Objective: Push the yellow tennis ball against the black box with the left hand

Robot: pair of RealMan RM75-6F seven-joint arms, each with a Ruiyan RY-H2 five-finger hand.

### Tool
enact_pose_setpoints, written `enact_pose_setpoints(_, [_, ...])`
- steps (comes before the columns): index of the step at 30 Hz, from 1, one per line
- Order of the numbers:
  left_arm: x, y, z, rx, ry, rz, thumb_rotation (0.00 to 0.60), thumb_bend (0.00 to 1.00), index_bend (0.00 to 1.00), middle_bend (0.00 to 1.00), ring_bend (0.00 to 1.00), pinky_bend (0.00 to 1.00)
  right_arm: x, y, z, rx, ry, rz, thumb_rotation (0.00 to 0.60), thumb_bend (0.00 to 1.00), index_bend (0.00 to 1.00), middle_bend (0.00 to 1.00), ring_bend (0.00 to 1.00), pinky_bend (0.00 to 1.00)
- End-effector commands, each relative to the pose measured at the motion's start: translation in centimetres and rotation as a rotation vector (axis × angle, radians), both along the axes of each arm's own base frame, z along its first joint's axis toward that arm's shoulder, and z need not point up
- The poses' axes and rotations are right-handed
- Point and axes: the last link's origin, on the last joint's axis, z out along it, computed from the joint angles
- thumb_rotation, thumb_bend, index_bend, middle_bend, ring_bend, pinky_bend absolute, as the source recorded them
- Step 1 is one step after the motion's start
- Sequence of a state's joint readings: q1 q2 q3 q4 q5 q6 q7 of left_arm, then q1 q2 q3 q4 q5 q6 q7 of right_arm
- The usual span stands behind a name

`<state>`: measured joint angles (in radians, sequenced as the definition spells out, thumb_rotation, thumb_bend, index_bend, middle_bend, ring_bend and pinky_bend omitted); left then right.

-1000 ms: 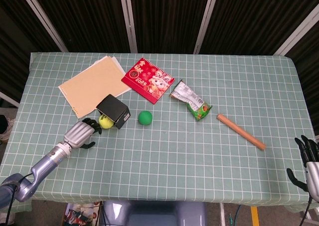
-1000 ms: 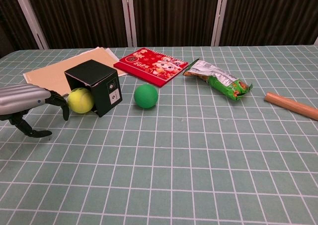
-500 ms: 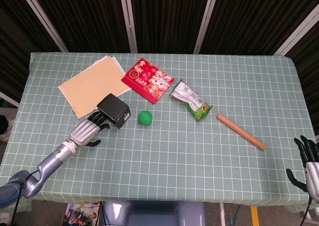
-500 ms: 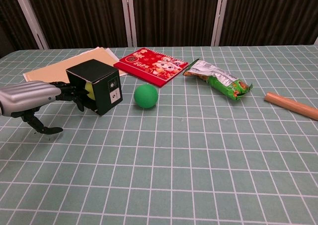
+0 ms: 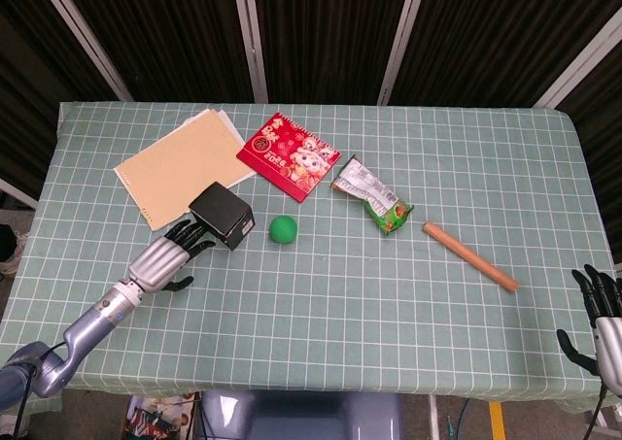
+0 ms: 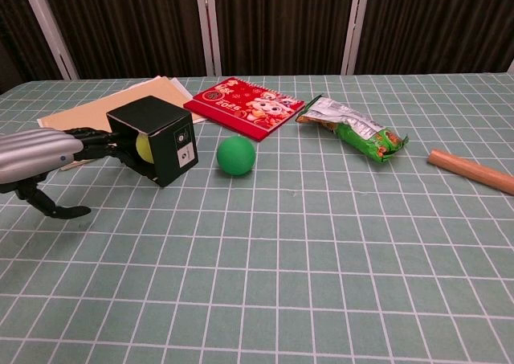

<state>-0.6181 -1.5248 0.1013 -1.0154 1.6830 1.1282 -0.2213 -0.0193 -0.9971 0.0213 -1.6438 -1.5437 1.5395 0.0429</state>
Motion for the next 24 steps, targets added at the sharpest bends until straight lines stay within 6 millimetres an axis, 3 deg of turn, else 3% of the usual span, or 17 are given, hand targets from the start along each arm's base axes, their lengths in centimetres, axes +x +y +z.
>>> enact_pose_setpoints(1, [-0.9, -2.2, 1.6, -0.005, -0.016, 0.014, 0.6, 0.26, 0.14, 0.0, 0.0, 0.0, 0.1, 0.1, -0.1, 0.005, 0.001, 0.006, 0.6, 0.36, 0.0, 0.0, 0.0, 0.0])
enact_pose_setpoints(10, [-2.3, -8.3, 7.2, 0.123, -0.129, 0.033, 0.6, 0.17, 0.11, 0.06, 0.0, 0.0, 0.5, 0.4, -0.4, 0.016, 0.006, 0.017, 0.6, 0.36, 0.0, 0.0, 0.0, 0.0])
enact_pose_setpoints(16, [-3.9, -12.7, 12.2, 0.383, -0.152, 0.161, 0.6, 0.1, 0.02, 0.0, 0.0, 0.0, 0.4, 0.3, -0.4, 0.018, -0.005, -0.002, 0.6, 0.36, 0.0, 0.0, 0.0, 0.0])
enact_pose_setpoints(20, [-3.8, -14.4, 13.4, 0.463, -0.116, 0.206, 0.6, 0.09, 0.01, 0.0, 0.0, 0.0, 0.6, 0.4, -0.3, 0.004, -0.006, 0.011, 0.6, 0.36, 0.0, 0.0, 0.0, 0.0])
enact_pose_setpoints(24, [-3.3, -14.7, 13.6, 0.474, -0.126, 0.145, 0.6, 0.09, 0.01, 0.0, 0.0, 0.0, 0.9, 0.4, -0.6, 0.013, 0.0, 0.018, 0.6, 0.36, 0.0, 0.0, 0.0, 0.0])
